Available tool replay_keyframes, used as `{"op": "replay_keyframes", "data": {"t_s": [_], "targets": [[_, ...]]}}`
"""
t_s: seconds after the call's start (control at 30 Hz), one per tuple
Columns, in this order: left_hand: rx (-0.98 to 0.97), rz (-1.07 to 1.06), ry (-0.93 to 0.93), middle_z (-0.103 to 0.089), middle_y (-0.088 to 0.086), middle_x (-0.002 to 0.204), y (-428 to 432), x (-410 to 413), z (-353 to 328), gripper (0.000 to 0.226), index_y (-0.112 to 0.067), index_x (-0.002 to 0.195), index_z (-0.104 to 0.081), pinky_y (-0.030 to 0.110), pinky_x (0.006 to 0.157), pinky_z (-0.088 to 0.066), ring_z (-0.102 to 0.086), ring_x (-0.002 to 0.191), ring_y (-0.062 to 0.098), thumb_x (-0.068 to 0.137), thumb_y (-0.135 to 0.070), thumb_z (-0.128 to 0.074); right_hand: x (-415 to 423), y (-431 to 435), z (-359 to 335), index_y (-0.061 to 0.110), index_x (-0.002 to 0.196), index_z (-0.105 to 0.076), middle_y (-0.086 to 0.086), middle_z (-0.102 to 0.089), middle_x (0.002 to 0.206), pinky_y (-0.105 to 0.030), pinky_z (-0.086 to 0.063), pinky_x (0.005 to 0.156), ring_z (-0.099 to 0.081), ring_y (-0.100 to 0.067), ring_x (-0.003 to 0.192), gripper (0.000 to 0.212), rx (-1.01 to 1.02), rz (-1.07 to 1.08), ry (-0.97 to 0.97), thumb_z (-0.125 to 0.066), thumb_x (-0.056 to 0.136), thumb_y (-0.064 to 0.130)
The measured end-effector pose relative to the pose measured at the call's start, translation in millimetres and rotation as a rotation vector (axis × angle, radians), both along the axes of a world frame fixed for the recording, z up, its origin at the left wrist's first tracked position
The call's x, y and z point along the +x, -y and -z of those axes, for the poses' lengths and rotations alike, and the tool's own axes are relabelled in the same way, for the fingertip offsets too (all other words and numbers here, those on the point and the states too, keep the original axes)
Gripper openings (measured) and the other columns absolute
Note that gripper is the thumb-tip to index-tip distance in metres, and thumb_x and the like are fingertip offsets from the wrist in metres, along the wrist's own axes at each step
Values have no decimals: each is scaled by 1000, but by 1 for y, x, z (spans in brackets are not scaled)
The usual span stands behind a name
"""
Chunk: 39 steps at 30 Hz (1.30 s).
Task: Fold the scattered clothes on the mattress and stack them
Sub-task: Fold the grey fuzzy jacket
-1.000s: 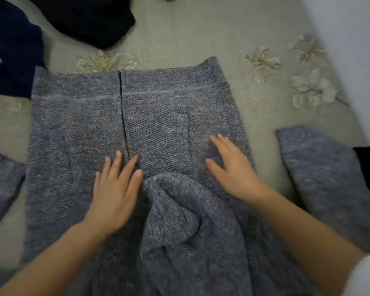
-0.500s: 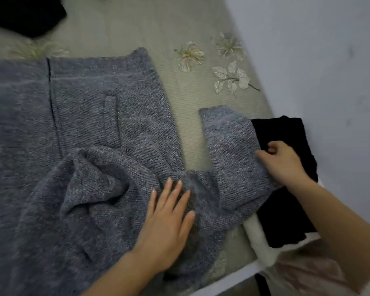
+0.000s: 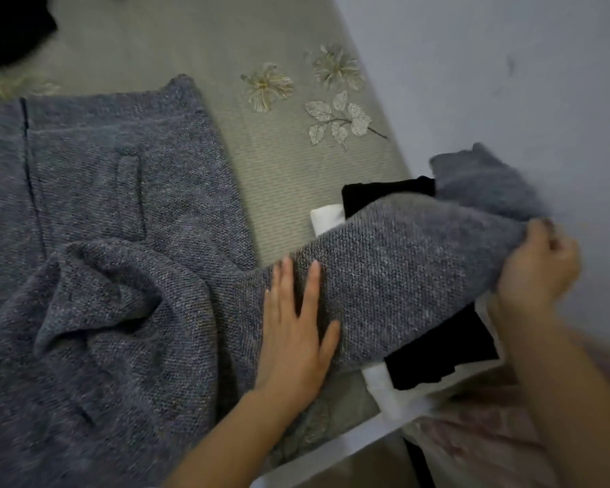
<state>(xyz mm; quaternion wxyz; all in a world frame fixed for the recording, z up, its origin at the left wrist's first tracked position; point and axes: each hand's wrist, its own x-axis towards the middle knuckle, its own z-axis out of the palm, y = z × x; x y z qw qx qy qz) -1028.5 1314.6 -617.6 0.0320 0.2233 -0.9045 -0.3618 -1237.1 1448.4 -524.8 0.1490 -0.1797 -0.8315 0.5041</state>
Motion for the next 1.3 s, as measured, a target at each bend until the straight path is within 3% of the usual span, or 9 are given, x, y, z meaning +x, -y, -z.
{"op": "replay_keyframes", "data": {"t_s": [0.17, 0.43, 0.63, 0.77, 0.93, 1.0, 1.13, 1.23, 1.3], "targets": [[-17, 317, 303, 42, -2, 147, -16, 21, 25, 70, -41, 145, 20, 39, 116, 17, 35, 138, 21, 85, -70, -3, -3, -27, 33, 13, 87, -68, -3, -68, 93, -35, -55, 70, -67, -21, 82, 22, -331, 5, 370, -68, 73, 29], [133, 238, 363, 21, -5, 157, -4, 14, 11, 65, -35, 151, 8, 34, 114, 19, 28, 141, 12, 98, -54, -24, -1, 39, -16, 6, 83, -63, -2, -62, 68, -24, -48, 57, -62, -13, 62, 8, -576, -150, 257, -63, 82, 14], [-130, 0, 381, -35, 12, 151, 9, 41, -12, 67, -24, 144, -38, 51, 111, -3, -15, 143, 29, 81, -47, -36, 74, 205, -54, 24, 71, -46, 6, -50, 72, -17, -37, 67, -44, 1, 64, 22, -358, -696, -130, -60, 87, 18], [-179, -20, 472, -40, 9, 148, 27, 68, -11, 56, -19, 127, -58, 53, 113, 1, -25, 142, 34, 84, -46, -34, 121, 257, -31, 26, 112, -61, 2, -43, 144, -14, -25, 101, -38, -4, 132, 22, 12, -1560, 230, -61, 91, 32], [-66, 41, 486, -39, 0, 148, 41, 101, -3, 47, -28, 126, -55, 45, 115, 4, -31, 140, 32, 83, -38, -40, 119, 209, 35, 18, 112, -65, 3, -64, 116, -35, -43, 100, -57, -13, 110, 21, 245, -1334, 453, -58, 92, 21], [46, 6, 337, -27, -5, 151, 45, 107, -1, 47, -25, 132, -47, 32, 116, 15, -10, 146, 21, 85, -27, -40, 117, 180, 55, 20, 103, -65, 0, -67, 107, -38, -47, 94, -62, -17, 102, 15, 328, -1238, 496, -59, 90, 17], [607, -504, 23, -61, -13, 104, 66, 99, -17, 39, -20, 112, -61, 19, 90, -40, -50, 102, 8, 76, -18, -46, 132, 139, 64, 22, 82, -59, 9, -60, 78, -11, -40, 63, -54, -5, 71, 9, 375, -1227, 527, -62, 88, 16], [1169, -756, -57, -71, -3, 93, 93, 74, -29, 13, -15, 96, -63, 20, 69, -48, -65, 82, 8, 88, -9, -56, 148, 127, 69, 20, 77, -60, 4, -58, 70, -24, -43, 62, -48, -7, 63, 12, 257, -1258, 630, -71, 82, 19], [1176, -851, -113, -72, 0, 95, 109, 59, -32, 14, -15, 99, -63, 23, 69, -52, -68, 84, 11, 88, -7, -59, 157, 124, 72, 18, 78, -60, 3, -55, 67, -26, -42, 59, -45, -4, 59, 15, 204, -1264, 650, -75, 78, 19]]}}
